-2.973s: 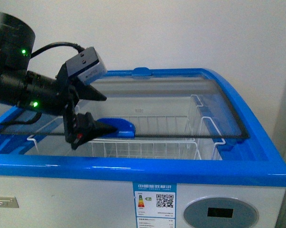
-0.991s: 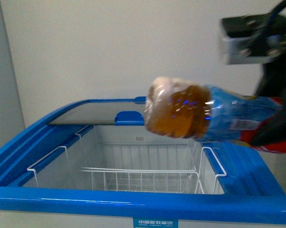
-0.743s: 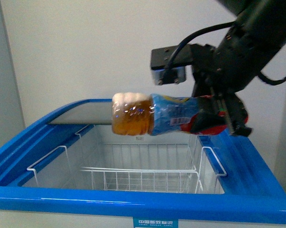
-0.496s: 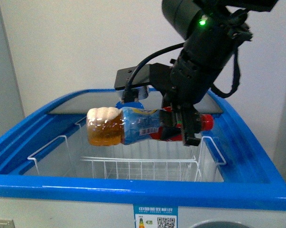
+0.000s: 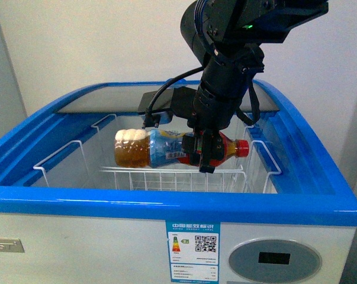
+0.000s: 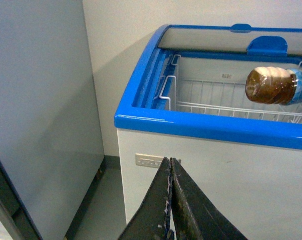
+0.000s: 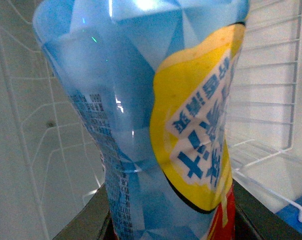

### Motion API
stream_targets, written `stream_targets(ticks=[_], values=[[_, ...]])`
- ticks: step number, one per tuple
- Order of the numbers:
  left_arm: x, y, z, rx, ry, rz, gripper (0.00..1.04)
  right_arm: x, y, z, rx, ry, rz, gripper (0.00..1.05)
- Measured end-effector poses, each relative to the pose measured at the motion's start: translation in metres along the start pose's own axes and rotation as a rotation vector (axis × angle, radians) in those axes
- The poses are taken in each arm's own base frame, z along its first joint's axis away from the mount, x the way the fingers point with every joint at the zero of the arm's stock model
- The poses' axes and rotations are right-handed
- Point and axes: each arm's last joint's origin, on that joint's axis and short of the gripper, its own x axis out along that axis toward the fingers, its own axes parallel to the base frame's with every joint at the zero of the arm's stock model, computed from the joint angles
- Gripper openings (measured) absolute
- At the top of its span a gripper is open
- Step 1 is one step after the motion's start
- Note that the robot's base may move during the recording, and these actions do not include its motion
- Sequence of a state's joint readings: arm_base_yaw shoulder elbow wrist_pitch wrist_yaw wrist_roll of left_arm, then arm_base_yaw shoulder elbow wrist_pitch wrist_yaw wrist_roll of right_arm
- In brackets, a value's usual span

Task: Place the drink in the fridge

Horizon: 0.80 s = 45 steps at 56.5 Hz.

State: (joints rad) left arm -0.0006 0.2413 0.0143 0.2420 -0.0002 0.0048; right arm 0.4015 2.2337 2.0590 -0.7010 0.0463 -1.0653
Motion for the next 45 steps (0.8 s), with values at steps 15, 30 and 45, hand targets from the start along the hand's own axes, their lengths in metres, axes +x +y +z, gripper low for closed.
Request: stream_targets(ticks=[15, 30, 45], values=[[-0.008, 0.0, -0.003, 0.0, 0.025, -0.002, 0.03, 0.043, 0.008, -0.004, 0.079, 0.026, -0.014, 0.4], [-0.015, 0.0, -0.003, 0.0, 0.004, -0.001, 0.03, 0.079, 0.008, -0.014, 0.155, 0.099, -0.118, 0.4], [-0.015, 0.0, -0.003, 0.0, 0.005, 0.0, 0.03, 0.106, 0.038, -0.023, 0.126, 0.088, -0.099, 0.4]])
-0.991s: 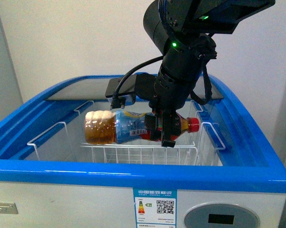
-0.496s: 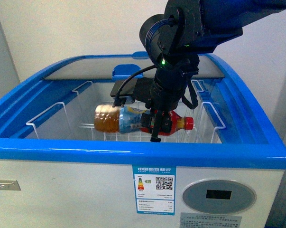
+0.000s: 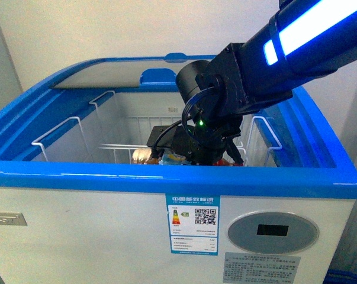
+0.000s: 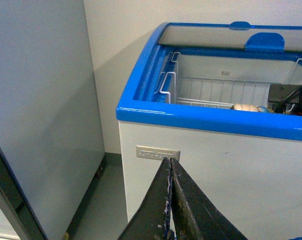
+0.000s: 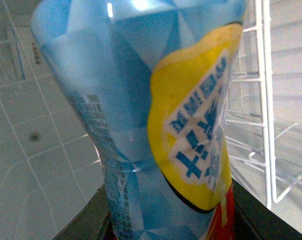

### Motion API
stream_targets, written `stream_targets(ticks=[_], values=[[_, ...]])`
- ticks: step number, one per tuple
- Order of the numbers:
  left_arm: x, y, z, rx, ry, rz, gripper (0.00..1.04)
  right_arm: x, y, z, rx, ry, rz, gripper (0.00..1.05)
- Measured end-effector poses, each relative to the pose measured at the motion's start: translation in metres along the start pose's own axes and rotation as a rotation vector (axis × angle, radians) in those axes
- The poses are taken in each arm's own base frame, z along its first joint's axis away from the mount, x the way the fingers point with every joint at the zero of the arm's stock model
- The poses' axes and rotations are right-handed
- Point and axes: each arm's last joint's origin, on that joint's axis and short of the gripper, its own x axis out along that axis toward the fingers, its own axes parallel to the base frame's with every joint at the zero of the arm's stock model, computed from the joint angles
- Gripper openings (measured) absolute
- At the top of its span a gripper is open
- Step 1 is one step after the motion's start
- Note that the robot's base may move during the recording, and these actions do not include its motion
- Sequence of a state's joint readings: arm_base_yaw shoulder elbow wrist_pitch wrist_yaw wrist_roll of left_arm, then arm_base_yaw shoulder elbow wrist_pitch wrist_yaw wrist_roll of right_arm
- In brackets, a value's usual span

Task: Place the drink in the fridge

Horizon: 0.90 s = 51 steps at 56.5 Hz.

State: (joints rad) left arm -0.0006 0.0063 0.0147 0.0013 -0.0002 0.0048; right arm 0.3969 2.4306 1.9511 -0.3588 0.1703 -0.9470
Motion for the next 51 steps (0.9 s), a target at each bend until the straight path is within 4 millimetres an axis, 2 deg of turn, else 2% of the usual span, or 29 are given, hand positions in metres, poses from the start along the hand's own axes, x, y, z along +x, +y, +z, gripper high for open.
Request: stream_targets(ticks=[4, 12, 14, 15, 17, 23, 40, 47, 51], values=[[0.0, 0.0, 0.0, 0.0, 0.0, 0.0, 0.03, 0.003, 0.004, -0.002, 0.001, 0.003, 0.002, 0.4], [0.0, 0.0, 0.0, 0.0, 0.0, 0.0, 0.03, 0.0, 0.004, -0.003, -0.006, -0.004, -0.008, 0.57], [0.0, 0.0, 0.0, 0.0, 0.0, 0.0, 0.03, -0.002, 0.003, -0.003, -0.008, -0.01, -0.01, 0.63], [0.0, 0.0, 0.0, 0.0, 0.0, 0.0, 0.03, -0.005, 0.0, -0.002, -0.01, -0.02, -0.016, 0.69], [0.0, 0.0, 0.0, 0.0, 0.0, 0.0, 0.03, -0.009, -0.003, -0.001, -0.01, -0.038, -0.02, 0.76], [0.0, 0.0, 0.0, 0.0, 0.0, 0.0, 0.03, -0.035, -0.02, 0.006, -0.003, -0.096, -0.05, 0.98], [0.0, 0.0, 0.0, 0.0, 0.0, 0.0, 0.03, -0.115, -0.06, 0.002, 0.113, -0.246, 0.021, 0.97], [0.0, 0.0, 0.0, 0.0, 0.0, 0.0, 0.03, -0.168, -0.092, -0.01, 0.314, -0.341, -0.039, 0.97], [0.0, 0.0, 0.0, 0.0, 0.0, 0.0, 0.03, -0.203, -0.112, -0.033, 0.48, -0.356, -0.154, 0.97]])
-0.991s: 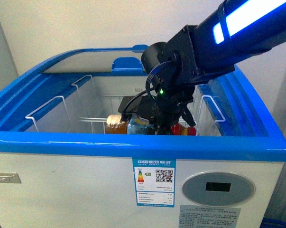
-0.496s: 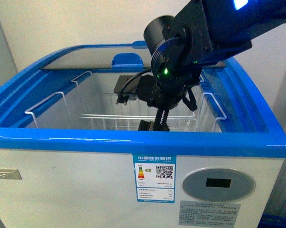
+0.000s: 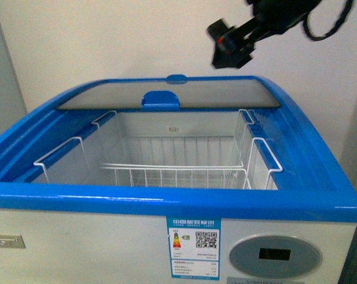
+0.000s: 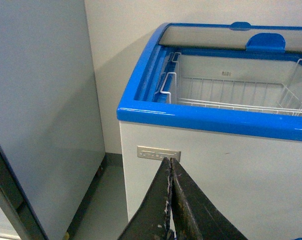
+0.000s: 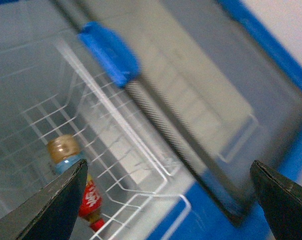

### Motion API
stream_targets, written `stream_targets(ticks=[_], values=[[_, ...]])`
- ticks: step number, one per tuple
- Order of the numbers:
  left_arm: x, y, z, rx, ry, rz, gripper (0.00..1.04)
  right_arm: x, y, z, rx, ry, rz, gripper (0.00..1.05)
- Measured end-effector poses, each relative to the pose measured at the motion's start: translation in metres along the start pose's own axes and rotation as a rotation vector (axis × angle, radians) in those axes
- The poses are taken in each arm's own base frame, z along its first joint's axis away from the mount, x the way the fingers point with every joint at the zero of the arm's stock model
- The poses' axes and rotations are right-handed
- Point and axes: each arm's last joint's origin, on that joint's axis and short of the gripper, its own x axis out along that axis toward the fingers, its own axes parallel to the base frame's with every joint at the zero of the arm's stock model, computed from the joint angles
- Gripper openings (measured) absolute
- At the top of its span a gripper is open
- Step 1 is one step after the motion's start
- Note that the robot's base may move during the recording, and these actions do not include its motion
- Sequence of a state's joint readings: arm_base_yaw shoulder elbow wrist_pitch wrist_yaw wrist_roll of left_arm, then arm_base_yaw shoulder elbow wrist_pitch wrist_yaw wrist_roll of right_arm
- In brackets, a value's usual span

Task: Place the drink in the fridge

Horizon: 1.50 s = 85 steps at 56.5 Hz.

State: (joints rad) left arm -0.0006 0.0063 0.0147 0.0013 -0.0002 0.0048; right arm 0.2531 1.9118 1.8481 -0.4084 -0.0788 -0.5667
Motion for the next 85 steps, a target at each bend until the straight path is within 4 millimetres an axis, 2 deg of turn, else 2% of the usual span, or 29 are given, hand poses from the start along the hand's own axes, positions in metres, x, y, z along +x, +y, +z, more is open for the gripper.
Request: stream_targets(ticks=[5, 9, 11, 15, 17, 23, 28, 33, 39, 47, 53, 66, 85], values=[[0.0, 0.0, 0.0, 0.0, 0.0, 0.0, 0.03, -0.054, -0.03, -0.015, 0.229, -0.054, -0.147, 0.97], [0.0, 0.0, 0.0, 0.0, 0.0, 0.0, 0.03, -0.085, -0.035, -0.029, 0.338, -0.058, -0.197, 0.97], [0.0, 0.0, 0.0, 0.0, 0.0, 0.0, 0.03, -0.096, -0.035, -0.034, 0.377, -0.057, -0.203, 0.97], [0.0, 0.0, 0.0, 0.0, 0.0, 0.0, 0.03, -0.139, -0.024, -0.055, 0.466, -0.05, -0.231, 0.97], [0.0, 0.0, 0.0, 0.0, 0.0, 0.0, 0.03, -0.148, -0.021, -0.058, 0.477, -0.059, -0.24, 0.97], [0.0, 0.0, 0.0, 0.0, 0.0, 0.0, 0.03, -0.176, -0.009, -0.067, 0.534, -0.272, -0.427, 0.83], [0.0, 0.0, 0.0, 0.0, 0.0, 0.0, 0.03, -0.182, 0.003, -0.08, 0.545, -0.382, -0.463, 0.72], [0.0, 0.0, 0.0, 0.0, 0.0, 0.0, 0.03, -0.18, 0.026, -0.116, 0.552, -0.42, -0.444, 0.55], [0.0, 0.0, 0.0, 0.0, 0.0, 0.0, 0.03, -0.173, 0.051, -0.164, 0.582, -0.351, -0.456, 0.33], [0.0, 0.0, 0.0, 0.0, 0.0, 0.0, 0.03, -0.182, 0.078, -0.192, 0.578, -0.37, -0.454, 0.02], [0.0, 0.0, 0.0, 0.0, 0.0, -0.001, 0.03, -0.185, 0.094, -0.211, 0.583, -0.36, -0.451, 0.03], [0.0, 0.0, 0.0, 0.0, 0.0, 0.0, 0.03, -0.192, 0.118, -0.236, 0.583, -0.357, -0.45, 0.03], [0.0, 0.0, 0.0, 0.0, 0.0, 0.0, 0.03, -0.201, 0.137, -0.255, 0.583, -0.358, -0.45, 0.03]])
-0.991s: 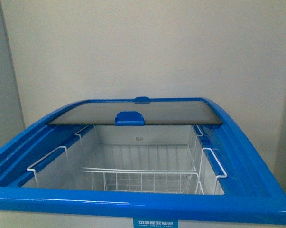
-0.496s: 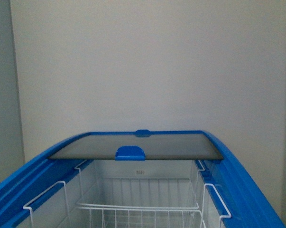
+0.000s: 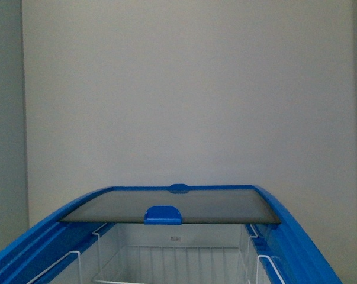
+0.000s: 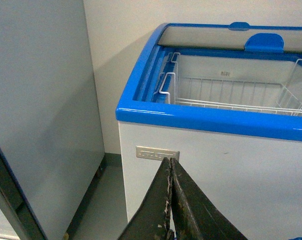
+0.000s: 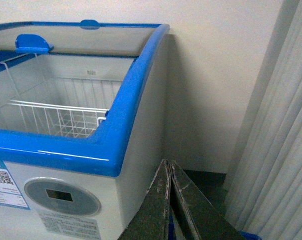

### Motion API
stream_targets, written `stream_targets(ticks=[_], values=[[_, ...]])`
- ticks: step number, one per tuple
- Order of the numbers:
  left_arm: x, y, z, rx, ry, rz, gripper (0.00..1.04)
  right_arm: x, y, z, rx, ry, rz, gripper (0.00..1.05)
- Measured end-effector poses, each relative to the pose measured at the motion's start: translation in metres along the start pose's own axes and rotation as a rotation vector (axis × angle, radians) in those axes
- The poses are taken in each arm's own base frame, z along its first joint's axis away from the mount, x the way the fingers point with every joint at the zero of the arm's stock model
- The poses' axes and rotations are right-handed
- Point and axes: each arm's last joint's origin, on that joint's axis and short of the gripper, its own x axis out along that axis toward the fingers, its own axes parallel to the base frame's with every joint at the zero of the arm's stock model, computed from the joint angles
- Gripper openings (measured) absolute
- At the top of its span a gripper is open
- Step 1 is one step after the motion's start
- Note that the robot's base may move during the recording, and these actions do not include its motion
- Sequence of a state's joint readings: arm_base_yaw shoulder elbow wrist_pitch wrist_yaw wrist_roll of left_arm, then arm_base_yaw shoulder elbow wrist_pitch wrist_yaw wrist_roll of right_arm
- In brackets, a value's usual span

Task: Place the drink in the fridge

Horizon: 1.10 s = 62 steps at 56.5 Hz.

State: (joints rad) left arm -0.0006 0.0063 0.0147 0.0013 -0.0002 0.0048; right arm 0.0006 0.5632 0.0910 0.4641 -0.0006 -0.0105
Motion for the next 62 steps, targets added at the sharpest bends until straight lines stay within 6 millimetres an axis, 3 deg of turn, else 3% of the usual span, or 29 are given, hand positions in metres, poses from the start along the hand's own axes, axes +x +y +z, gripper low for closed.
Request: stream_targets(ticks=[30, 62], values=[[0.0, 0.0, 0.0, 0.0, 0.0, 0.0, 0.03, -0.017, 0.0, -0.015, 0.0, -0.014, 0.0, 0.03], [0.0, 0.0, 0.0, 0.0, 0.0, 0.0, 0.03, -0.028, 0.0, -0.014, 0.0, -0.025, 0.0, 0.03]])
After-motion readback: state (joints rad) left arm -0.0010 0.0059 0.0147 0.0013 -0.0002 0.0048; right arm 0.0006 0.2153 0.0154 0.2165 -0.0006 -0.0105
